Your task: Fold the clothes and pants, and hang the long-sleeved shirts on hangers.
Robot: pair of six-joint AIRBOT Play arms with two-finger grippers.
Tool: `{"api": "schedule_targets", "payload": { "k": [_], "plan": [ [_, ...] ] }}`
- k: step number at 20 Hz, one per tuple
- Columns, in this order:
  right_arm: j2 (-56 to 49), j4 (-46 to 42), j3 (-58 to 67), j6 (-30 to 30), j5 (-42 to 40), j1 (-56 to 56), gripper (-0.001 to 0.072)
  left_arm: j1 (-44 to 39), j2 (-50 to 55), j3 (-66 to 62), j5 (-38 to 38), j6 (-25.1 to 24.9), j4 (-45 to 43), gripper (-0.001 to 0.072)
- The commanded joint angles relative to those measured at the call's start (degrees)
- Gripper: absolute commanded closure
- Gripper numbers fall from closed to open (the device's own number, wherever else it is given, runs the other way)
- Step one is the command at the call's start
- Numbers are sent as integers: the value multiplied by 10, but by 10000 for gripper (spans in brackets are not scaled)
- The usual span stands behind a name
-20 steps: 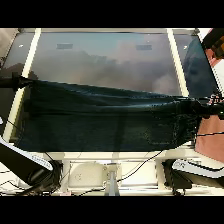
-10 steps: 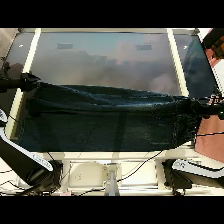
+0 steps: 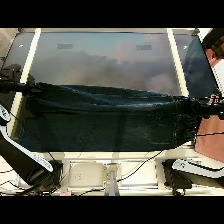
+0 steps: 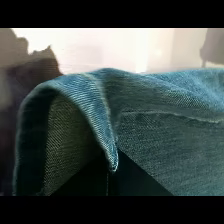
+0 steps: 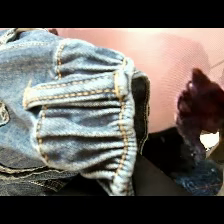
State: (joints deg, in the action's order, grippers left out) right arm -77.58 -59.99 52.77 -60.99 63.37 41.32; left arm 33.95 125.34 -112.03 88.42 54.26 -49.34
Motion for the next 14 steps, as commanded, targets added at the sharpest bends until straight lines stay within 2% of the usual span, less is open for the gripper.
{"api": "schedule_targets", "payload": {
  "k": [1,3,7,8,10,14],
  "plan": [
    [0,1,0,0,1,0,658,-2,-2,-1,9,-14,29,672],
    [0,6,0,0,2,0,658,9,-10,-1,10,-14,120,672],
    [0,17,0,5,2,0,658,63,-24,-2,10,-23,361,673],
    [0,17,0,5,1,0,658,76,-24,-2,10,-22,394,674],
    [0,17,0,5,1,0,658,94,-24,-2,9,-20,400,674],
    [0,23,0,4,1,0,658,81,-22,-2,-37,-20,290,673]
  ]
}}
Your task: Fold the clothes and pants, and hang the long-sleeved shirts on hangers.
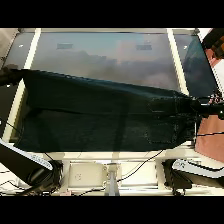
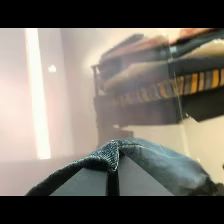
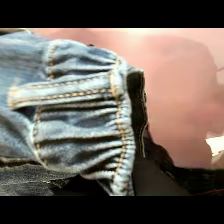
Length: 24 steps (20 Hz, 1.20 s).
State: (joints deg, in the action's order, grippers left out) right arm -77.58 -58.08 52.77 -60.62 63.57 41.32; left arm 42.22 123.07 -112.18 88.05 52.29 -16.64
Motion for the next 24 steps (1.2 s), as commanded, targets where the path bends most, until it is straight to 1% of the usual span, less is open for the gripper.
{"api": "schedule_targets", "payload": {
  "k": [1,7,8,9,10,11,12,14,18,21,22,23,24],
  "plan": [
    [0,12,0,0,-1,0,658,-11,4,0,-50,-1,-56,673],
    [0,24,0,1,-14,0,658,-70,30,0,-184,-3,-82,672],
    [0,24,0,1,-19,0,658,-77,34,0,-199,-3,-85,654],
    [0,24,0,1,-21,0,658,-83,37,0,-204,-3,-85,534],
    [0,24,0,1,-22,0,658,-86,39,0,-203,-3,-85,313],
    [0,24,0,1,-22,0,658,-86,40,0,-203,-2,-85,-13],
    [0,24,0,1,-21,0,658,-85,39,0,-196,0,-82,4],
    [0,24,0,1,-21,0,658,-75,33,0,-159,9,-82,4],
    [0,24,0,2,-21,0,658,-22,5,0,-70,9,-82,5],
    [0,24,0,2,-21,0,658,15,-17,0,-33,8,-87,17],
    [0,24,0,2,-21,0,658,22,-23,0,-6,8,-114,19],
    [0,24,0,2,-21,0,658,24,-28,0,23,8,-172,41],
    [0,24,0,2,-21,0,658,21,-31,0,54,8,-258,80]
  ]
}}
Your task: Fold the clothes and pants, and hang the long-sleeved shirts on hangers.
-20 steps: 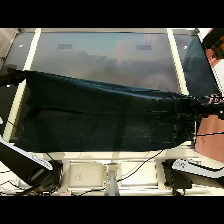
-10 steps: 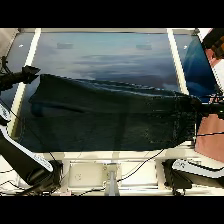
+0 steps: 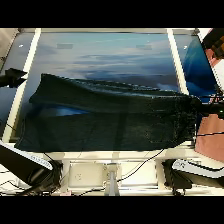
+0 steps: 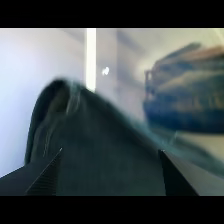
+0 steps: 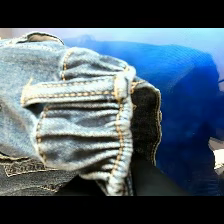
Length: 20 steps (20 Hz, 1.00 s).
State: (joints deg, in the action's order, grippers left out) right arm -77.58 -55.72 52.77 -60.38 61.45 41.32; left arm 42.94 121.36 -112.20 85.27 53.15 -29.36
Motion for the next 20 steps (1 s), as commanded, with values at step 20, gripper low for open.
{"api": "schedule_targets", "payload": {
  "k": [20],
  "plan": [
    [0,0,0,0,1,0,658,-40,50,6,62,65,-266,61]
  ]
}}
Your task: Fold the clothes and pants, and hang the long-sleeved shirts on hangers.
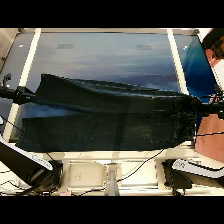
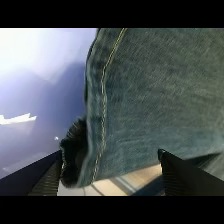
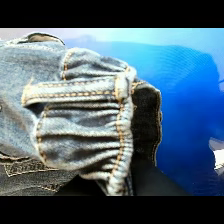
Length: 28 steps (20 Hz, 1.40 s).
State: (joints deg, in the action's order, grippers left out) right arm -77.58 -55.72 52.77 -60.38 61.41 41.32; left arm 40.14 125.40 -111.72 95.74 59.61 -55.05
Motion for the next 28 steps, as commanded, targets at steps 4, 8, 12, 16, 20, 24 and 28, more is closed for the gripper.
{"api": "schedule_targets", "payload": {
  "k": [4,8,12,16,20,24,28],
  "plan": [
    [0,1,0,0,6,0,658,-19,8,0,-43,2,-6,672],
    [0,19,1,-7,22,0,658,-18,-28,-1,-2,37,-50,673],
    [0,0,30,-17,49,-12,658,-10,-87,1,53,68,-185,673],
    [0,-14,47,-40,-41,-19,659,11,-131,1,53,83,-196,673],
    [-4,-17,46,-39,-130,-49,659,15,-134,19,43,101,-200,674],
    [-26,-26,46,-39,-162,-93,658,5,-134,101,34,106,-205,674],
    [-51,-29,46,-47,-165,-110,658,-8,-134,160,13,126,-259,675]
  ]
}}
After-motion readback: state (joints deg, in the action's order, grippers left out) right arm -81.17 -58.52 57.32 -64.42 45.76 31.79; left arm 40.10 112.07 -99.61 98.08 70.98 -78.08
